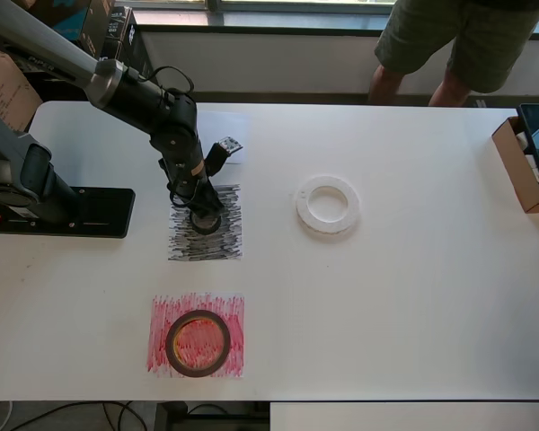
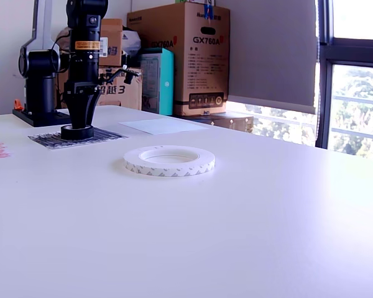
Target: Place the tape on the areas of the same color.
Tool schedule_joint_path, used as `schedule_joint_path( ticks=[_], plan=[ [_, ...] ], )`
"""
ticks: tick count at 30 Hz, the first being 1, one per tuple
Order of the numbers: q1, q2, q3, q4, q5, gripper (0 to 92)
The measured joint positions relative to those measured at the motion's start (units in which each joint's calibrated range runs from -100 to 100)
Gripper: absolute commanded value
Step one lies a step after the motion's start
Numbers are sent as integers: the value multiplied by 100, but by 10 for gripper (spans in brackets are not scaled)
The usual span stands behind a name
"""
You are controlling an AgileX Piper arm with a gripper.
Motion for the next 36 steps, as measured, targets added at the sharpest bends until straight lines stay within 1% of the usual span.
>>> schedule_joint_path(
  ticks=[2,3,9,15,20,25,31,36],
  plan=[
    [46,0,-79,16,0,733],
    [46,0,-91,0,0,745],
    [-30,-197,-193,104,26,754],
    [149,-850,-743,741,398,750],
    [464,-1245,-1554,1341,977,750],
    [556,-1301,-2797,1798,1609,750],
    [327,-842,-4152,1903,1953,750],
    [123,-35,-5032,1800,1985,750]
  ],
)
